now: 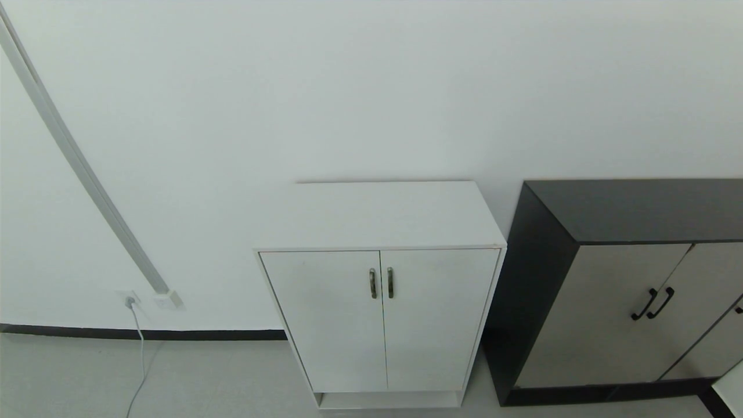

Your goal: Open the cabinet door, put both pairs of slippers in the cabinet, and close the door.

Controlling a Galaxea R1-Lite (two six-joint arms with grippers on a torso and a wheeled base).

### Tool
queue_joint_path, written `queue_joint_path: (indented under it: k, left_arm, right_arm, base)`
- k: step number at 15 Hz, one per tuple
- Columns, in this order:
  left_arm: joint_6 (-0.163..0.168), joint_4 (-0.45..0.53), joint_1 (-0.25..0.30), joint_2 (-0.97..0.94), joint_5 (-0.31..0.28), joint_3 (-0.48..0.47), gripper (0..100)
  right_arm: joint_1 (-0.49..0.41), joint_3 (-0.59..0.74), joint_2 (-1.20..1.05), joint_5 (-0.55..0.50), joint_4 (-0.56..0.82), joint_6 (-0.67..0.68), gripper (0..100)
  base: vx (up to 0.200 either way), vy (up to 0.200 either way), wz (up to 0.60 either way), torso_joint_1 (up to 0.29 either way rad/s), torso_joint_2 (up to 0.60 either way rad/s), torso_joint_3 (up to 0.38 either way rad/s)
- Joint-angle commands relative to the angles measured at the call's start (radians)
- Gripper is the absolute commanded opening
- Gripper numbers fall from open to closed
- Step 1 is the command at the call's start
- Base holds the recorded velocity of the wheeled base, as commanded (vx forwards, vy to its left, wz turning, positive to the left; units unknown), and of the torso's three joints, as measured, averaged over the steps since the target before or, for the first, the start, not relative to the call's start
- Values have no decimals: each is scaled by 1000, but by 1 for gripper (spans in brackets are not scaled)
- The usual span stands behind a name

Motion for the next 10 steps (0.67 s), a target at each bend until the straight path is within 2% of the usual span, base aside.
queue_joint_path:
  k: [1, 5, 10]
  left_arm:
    - [0, 0, 0, 1, 0, 0, 0]
    - [0, 0, 0, 1, 0, 0, 0]
    - [0, 0, 0, 1, 0, 0, 0]
  right_arm:
    - [19, 0, -32, 1, 1, 4, 0]
    - [2, 0, -144, -5, -1, 7, 0]
    - [-98, 0, -288, -5, -1, 7, 0]
  base:
    - [0, 0, 0, 0, 0, 0]
    - [0, 0, 0, 0, 0, 0]
    - [0, 0, 0, 0, 0, 0]
